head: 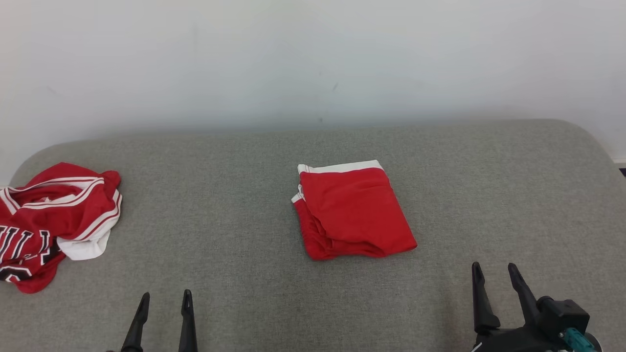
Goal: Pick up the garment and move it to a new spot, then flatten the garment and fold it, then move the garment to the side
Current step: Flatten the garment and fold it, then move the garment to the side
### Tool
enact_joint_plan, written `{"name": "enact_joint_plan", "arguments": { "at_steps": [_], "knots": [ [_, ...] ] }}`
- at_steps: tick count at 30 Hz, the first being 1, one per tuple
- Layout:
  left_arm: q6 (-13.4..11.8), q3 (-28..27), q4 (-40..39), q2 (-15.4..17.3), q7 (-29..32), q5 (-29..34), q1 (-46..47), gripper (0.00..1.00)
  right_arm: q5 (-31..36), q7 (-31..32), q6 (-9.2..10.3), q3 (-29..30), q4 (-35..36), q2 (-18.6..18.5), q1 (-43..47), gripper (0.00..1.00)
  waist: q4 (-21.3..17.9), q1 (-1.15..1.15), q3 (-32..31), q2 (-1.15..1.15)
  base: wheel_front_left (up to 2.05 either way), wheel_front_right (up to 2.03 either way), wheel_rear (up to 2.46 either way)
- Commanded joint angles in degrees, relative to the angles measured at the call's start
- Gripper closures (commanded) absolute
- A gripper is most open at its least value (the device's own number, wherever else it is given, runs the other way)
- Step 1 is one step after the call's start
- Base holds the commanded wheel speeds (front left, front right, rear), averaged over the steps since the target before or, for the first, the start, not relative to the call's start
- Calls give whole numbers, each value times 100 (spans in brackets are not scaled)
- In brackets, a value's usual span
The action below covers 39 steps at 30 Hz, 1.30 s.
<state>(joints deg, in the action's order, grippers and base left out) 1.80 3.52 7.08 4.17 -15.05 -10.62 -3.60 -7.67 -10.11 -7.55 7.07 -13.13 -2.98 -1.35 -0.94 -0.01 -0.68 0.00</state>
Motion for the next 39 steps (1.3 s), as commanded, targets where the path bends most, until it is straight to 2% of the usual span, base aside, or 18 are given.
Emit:
{"name": "enact_joint_plan", "arguments": {
  "at_steps": [1,15,39],
  "knots": [
    [25,-52,12,16,-18,19,-80,0,31,-43,14,-23,-29,18,53,0,-46,1,-35,0,0,0,0],
    [239,-545,76,-62,-18,228,-243,0,-76,-106,14,21,-213,17,203,0,-315,1,-83,0,0,0,0],
    [315,-565,228,-126,-18,300,-222,0,-151,-22,14,-45,-289,17,131,0,-317,1,-39,0,0,0,0]
  ]
}}
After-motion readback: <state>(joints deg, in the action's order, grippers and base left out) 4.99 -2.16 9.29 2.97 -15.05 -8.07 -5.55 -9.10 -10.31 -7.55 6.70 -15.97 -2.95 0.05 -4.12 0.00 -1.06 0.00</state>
